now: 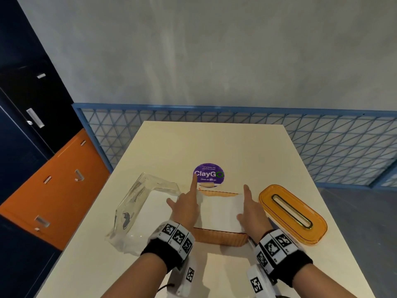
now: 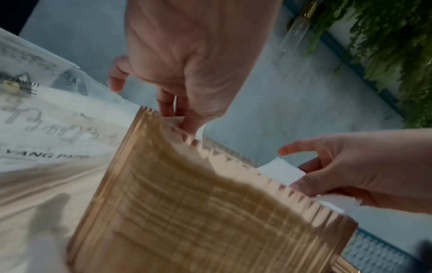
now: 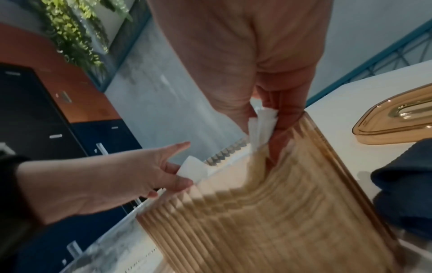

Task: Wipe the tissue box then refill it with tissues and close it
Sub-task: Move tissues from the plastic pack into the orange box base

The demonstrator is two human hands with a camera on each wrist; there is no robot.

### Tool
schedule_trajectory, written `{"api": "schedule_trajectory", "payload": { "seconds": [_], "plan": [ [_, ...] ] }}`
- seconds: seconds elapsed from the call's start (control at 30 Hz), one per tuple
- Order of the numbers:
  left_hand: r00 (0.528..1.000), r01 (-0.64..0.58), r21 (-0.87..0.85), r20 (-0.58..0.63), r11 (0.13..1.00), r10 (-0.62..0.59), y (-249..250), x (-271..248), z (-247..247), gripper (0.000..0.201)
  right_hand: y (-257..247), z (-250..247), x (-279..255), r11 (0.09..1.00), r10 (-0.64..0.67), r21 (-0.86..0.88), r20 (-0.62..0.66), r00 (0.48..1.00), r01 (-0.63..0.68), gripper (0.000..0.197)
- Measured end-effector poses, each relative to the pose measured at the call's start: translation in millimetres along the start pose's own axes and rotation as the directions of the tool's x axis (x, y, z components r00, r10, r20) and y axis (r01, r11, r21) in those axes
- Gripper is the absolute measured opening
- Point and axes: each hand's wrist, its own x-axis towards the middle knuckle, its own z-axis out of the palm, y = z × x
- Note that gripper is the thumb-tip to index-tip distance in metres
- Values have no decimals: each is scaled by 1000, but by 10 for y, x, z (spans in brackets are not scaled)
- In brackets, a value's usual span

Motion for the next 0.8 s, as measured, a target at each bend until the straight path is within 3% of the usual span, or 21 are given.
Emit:
{"api": "schedule_trajectory", "payload": {
  "seconds": [0.1, 0.23, 0.27, 0.33, 0.4, 0.47, 0.6, 0.8],
  "plan": [
    [999, -30, 96, -24, 995, 33, -1, -7, 68, 84, -19, 30, -52, 996, -60, -67, -14, 998, 58, 83],
    [978, -152, 340, -86, 928, 192, -19, -45, -11, 65, -34, -69, -94, 886, -265, -417, -102, 959, 201, 70],
    [967, -222, 372, -37, 901, 254, -19, -36, -50, 58, -48, -118, -84, 846, -326, -474, -98, 940, 244, 65],
    [927, -373, 376, 185, 848, 326, -5, 3, -112, 49, -59, -188, -31, 775, -395, -515, 54, 917, 365, 63],
    [875, -447, 401, 380, 799, 299, 4, 23, -141, 51, -35, -178, 64, 744, -322, -503, 309, 895, 441, 67],
    [854, -476, 471, 450, 743, 261, -7, 58, -135, 56, 29, -119, 177, 747, -203, -507, 443, 873, 431, 71],
    [850, -456, 505, 491, 733, 191, -76, 96, -131, 64, 78, -17, 280, 743, -148, -529, 468, 871, 410, 76],
    [865, -432, 475, 460, 766, 202, -107, 84, -118, 66, 117, 24, 221, 735, -154, -556, 420, 894, 388, 73]
  ]
}}
